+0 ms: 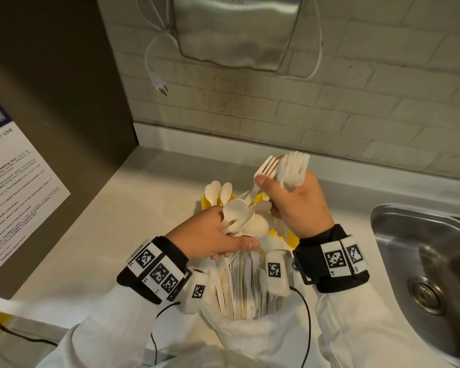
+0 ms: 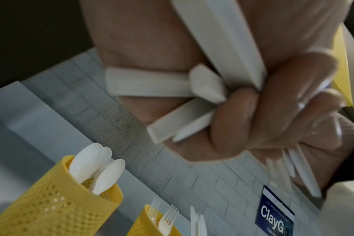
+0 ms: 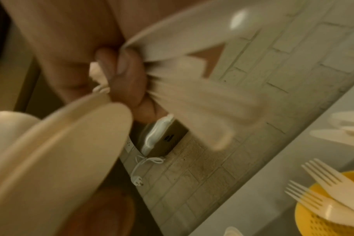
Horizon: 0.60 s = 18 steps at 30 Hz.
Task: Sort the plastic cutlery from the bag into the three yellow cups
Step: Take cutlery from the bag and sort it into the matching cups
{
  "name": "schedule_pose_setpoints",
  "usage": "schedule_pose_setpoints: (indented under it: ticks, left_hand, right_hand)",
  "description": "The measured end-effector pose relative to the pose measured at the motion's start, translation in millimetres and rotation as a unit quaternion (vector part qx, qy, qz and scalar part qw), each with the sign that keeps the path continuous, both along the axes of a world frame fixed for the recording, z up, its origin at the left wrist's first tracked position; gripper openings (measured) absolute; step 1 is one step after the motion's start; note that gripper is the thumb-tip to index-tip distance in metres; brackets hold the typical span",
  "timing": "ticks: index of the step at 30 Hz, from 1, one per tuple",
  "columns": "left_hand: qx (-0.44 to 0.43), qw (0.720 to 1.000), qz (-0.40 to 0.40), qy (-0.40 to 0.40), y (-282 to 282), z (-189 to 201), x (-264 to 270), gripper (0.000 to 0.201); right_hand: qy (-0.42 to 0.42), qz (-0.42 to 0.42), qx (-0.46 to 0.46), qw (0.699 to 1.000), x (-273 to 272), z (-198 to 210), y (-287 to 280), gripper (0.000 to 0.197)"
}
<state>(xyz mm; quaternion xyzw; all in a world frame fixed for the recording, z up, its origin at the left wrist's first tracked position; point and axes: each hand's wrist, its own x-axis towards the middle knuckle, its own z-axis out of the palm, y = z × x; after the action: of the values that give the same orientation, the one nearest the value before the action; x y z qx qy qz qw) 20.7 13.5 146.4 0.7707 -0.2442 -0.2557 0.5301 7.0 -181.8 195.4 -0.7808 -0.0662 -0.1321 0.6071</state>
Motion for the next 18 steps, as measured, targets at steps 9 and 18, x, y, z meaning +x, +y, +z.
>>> schedule_pose_setpoints:
  ticks: [9,18]
  left_hand:
    - [0.025,1.000,-0.014,-0.013,1.6,4.0,-4.8,0.040]
    - [-0.018,1.000,0.002,0.013,5.1,11.0,-6.5,0.056]
  right_hand:
    - [-0.087,-0.074,0.242,0.964,6.7,8.1,-5.6,0.047]
    - [-0.083,-0.071,0.182,0.977,5.7,3.4,-14.0,0.016]
